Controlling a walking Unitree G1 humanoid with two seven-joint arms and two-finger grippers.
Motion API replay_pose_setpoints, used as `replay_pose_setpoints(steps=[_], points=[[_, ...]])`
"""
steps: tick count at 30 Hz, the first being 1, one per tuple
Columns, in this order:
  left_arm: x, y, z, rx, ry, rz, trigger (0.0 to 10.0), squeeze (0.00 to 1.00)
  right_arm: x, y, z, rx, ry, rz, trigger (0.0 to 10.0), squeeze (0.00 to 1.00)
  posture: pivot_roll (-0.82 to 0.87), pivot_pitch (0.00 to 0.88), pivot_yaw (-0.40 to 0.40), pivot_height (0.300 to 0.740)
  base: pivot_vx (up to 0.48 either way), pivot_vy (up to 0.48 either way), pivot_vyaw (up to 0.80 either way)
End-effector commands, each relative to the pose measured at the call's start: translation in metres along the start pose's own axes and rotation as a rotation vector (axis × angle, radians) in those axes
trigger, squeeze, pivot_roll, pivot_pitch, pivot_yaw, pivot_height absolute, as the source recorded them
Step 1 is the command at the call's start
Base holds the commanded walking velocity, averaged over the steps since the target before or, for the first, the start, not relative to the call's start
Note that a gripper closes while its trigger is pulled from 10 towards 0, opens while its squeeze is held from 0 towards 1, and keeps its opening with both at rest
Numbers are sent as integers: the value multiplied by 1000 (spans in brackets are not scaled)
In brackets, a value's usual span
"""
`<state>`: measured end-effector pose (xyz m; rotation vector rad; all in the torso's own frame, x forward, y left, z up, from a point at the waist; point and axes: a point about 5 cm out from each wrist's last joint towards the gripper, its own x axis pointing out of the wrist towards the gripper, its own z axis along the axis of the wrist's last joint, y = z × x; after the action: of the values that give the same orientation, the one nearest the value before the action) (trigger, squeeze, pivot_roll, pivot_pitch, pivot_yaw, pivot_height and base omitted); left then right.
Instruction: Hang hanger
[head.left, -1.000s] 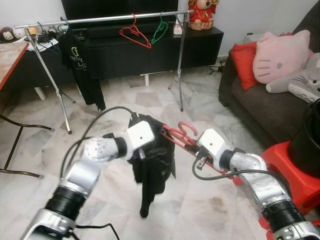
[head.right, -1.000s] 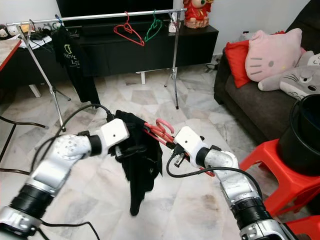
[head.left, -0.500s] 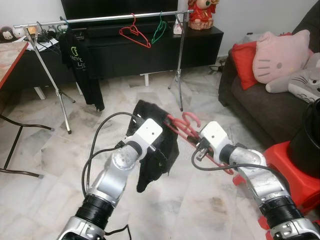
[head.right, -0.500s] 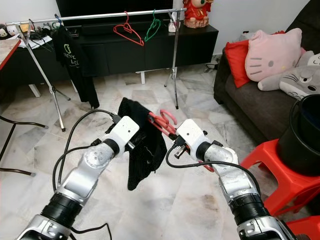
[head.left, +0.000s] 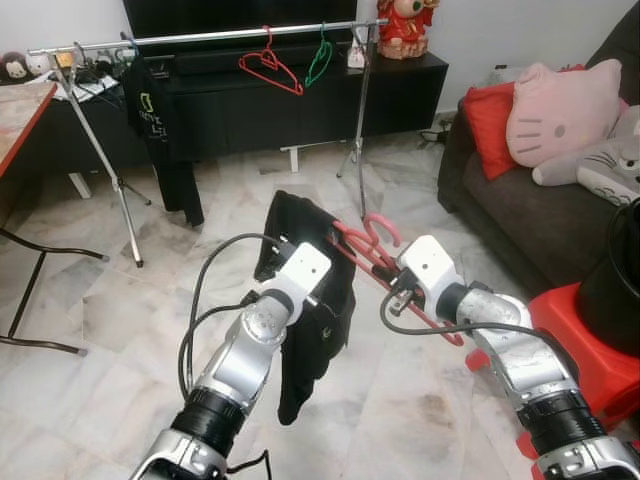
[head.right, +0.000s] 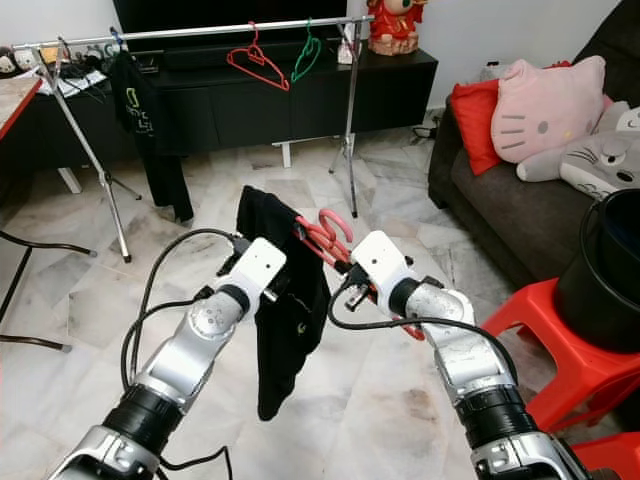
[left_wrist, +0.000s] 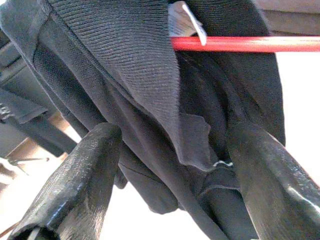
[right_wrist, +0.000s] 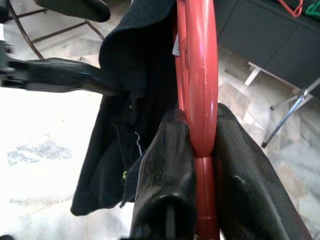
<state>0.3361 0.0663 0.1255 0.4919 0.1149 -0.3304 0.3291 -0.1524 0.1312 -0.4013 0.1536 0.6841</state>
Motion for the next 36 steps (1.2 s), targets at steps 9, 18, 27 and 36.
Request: replay_pose_setpoints(steps=[9,18,27,36], points=[[5,16,6,-14,-19,162,10000,0,-2,7,18,-8,-69,36,0,0,-48,0,-16,740,0,0,0],[8,21,3,-35,-6,186,10000,0,-3,11,20,1,-71,55,0,0,-52,0,-21,740,0,0,0],[10,12,3,-32,-12,167,4549,0,-7,16,24,2,-72,91,0,0,-57,0,-20,740,0,0,0],[10,16,3,-34,-21,182,0,0,-10,19,22,3,-61,109,0,0,-57,0,-22,740,0,0,0]])
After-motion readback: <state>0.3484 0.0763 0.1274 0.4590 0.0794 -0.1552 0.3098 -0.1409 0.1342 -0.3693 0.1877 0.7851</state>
